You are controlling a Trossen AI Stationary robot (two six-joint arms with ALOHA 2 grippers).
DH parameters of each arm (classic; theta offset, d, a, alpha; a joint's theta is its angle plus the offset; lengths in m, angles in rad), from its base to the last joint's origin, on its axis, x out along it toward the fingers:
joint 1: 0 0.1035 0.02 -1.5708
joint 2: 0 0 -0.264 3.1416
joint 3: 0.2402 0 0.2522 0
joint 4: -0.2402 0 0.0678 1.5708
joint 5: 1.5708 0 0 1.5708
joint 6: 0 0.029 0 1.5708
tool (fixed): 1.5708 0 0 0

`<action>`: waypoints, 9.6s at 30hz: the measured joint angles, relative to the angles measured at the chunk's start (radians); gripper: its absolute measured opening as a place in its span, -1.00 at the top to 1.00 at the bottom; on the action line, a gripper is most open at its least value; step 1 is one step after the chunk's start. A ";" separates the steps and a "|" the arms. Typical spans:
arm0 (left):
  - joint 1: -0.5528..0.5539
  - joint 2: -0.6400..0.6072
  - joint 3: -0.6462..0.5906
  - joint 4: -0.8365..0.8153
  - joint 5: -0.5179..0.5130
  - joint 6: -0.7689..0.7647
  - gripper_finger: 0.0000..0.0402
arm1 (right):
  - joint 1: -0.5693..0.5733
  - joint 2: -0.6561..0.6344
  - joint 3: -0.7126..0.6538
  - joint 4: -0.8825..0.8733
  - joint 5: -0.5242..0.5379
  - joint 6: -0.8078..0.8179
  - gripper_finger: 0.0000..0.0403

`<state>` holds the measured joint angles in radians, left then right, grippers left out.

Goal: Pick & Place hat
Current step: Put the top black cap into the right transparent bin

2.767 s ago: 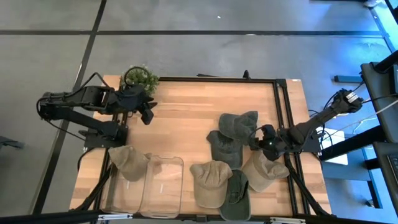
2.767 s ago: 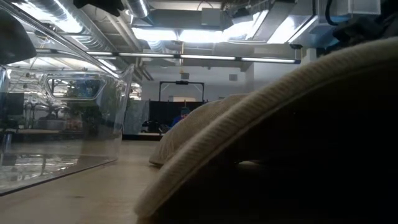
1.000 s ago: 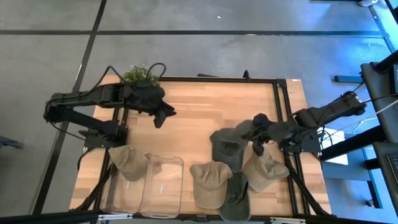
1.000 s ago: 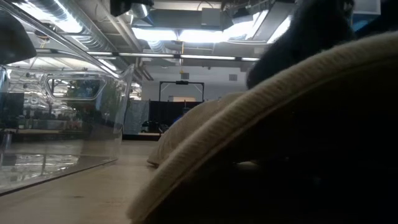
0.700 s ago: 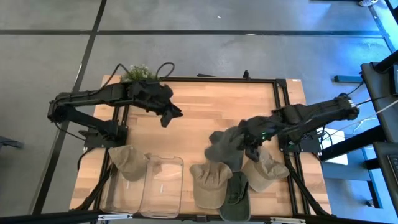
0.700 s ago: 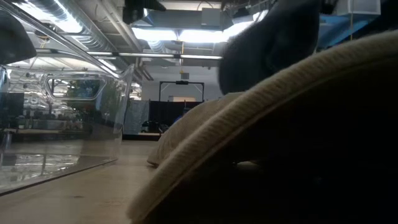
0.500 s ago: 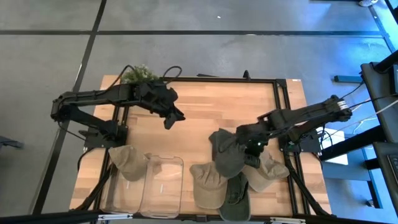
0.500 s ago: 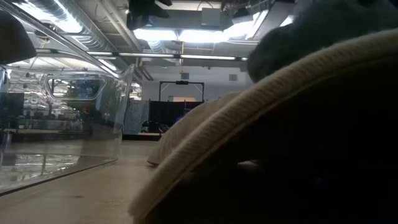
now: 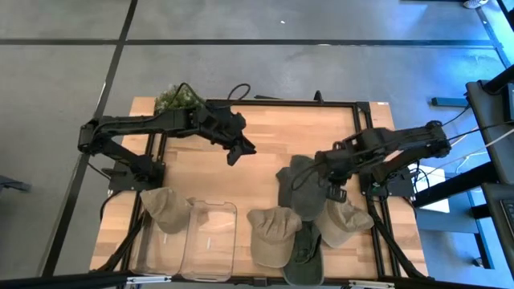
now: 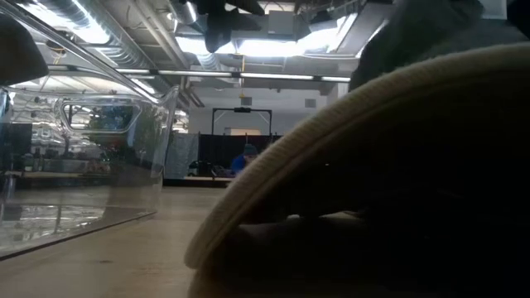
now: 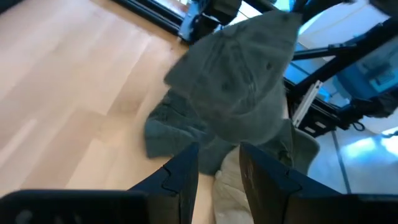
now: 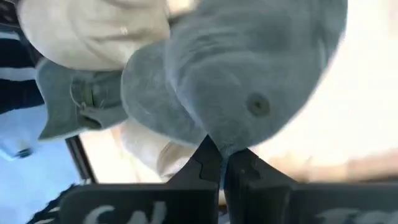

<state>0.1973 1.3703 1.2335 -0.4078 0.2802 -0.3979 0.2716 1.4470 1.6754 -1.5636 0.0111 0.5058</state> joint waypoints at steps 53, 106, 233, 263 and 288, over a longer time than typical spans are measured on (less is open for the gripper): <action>0.014 -0.128 0.000 -0.216 -0.016 0.131 0.45 | -0.089 0.542 0.477 -0.007 -0.104 -0.588 0.97; -0.084 -0.183 0.000 -0.180 -0.277 0.295 -0.11 | -0.089 0.455 0.678 0.069 0.562 -0.912 0.97; -0.591 -0.098 0.098 -0.445 -0.159 -0.191 0.83 | -0.031 0.314 0.674 0.098 0.693 -0.305 0.04; -0.589 -0.106 0.098 -0.450 -0.235 -0.129 0.38 | -0.031 0.314 0.674 0.097 0.693 -0.308 0.04; -0.502 -0.377 0.097 -0.590 -0.625 -0.004 0.36 | -0.058 0.186 0.355 0.042 0.383 0.099 0.04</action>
<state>-0.3048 0.9931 1.3308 -0.9981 -0.3448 -0.4018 0.2133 1.6334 2.0305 -1.5214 0.3944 0.6046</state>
